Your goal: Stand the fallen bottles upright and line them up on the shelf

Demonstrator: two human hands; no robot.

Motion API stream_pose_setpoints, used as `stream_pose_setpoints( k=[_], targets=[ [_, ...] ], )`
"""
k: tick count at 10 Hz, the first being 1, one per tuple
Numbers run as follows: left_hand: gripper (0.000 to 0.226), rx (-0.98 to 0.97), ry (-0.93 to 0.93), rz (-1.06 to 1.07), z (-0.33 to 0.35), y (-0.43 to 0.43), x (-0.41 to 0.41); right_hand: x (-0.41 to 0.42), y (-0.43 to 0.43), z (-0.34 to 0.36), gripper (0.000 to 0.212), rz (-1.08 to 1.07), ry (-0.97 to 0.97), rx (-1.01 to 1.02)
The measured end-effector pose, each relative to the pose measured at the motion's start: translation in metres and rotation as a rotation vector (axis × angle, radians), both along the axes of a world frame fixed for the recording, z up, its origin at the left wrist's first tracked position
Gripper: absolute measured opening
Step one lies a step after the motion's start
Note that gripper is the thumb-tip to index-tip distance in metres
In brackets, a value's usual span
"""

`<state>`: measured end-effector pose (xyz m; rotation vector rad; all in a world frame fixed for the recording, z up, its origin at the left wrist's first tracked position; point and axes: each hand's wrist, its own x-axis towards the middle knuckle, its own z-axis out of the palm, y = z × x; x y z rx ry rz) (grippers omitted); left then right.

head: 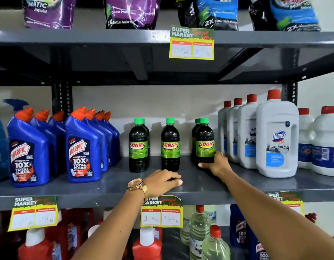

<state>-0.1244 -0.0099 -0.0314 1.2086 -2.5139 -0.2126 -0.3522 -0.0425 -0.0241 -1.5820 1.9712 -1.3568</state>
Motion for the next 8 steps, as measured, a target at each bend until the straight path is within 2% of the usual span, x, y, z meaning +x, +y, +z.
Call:
stream_pose_setpoints(
  k=[1,3,7,8],
  targets=[
    [0.044,0.009,0.021,-0.002,0.0,0.0,0.0,-0.002,-0.002,-0.001,0.077,0.007,-0.053,-0.016],
    [0.043,0.014,0.04,-0.01,0.002,0.002,0.0,-0.001,-0.003,-0.001,0.077,-0.001,-0.039,-0.02],
    [0.044,0.014,0.01,-0.012,0.004,0.008,-0.001,0.003,0.003,-0.002,0.088,-0.016,-0.027,0.0],
    [0.044,0.018,0.018,-0.008,0.006,0.01,0.0,0.009,0.016,0.006,0.101,-0.022,-0.079,-0.153]
  ],
)
